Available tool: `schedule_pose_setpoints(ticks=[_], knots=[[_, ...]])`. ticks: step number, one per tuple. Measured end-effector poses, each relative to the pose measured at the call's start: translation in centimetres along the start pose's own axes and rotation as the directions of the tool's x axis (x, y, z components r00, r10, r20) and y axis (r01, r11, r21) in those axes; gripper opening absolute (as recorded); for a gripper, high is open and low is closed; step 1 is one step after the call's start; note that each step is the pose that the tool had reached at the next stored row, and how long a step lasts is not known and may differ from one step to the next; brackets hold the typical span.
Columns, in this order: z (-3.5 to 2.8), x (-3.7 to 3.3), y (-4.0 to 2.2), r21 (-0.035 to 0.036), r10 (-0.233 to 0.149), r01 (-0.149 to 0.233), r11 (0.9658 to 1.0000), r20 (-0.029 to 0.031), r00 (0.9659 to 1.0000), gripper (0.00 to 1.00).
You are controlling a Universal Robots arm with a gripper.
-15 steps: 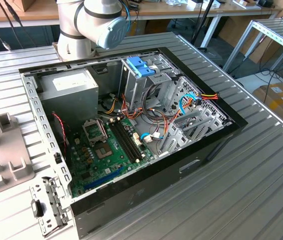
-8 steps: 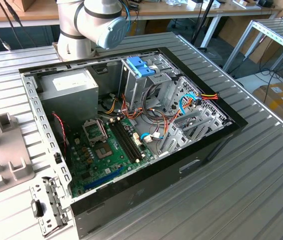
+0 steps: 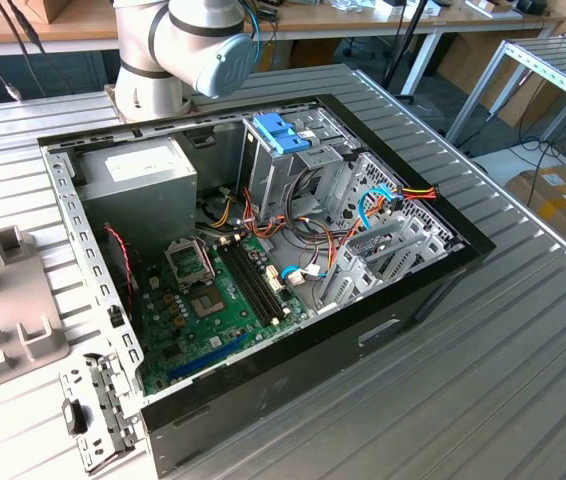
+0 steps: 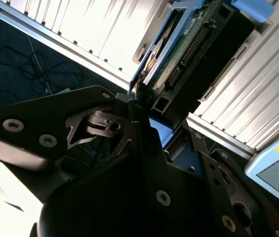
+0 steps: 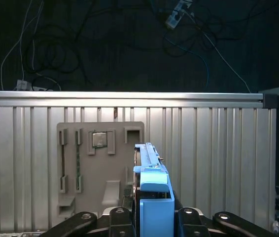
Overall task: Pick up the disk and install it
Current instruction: 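Pick up the disk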
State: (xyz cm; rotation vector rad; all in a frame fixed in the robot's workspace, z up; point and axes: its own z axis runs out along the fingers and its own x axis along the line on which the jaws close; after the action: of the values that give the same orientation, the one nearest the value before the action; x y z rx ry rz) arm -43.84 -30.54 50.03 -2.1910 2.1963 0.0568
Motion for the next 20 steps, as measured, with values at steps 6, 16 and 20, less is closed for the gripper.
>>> schedule_pose_setpoints(ticks=[6, 16, 20], knots=[[0.00, 0.00, -0.76, 0.0000, 0.000, 0.000, 1.0000, 0.0001, 1.0000, 0.37], [0.00, -0.01, -2.41, 0.0000, 0.000, 0.000, 1.0000, 0.0001, 1.0000, 0.37], [0.00, -0.01, -2.97, -0.0001, 0.000, 0.000, 1.0000, 0.0001, 1.0000, 0.37]])
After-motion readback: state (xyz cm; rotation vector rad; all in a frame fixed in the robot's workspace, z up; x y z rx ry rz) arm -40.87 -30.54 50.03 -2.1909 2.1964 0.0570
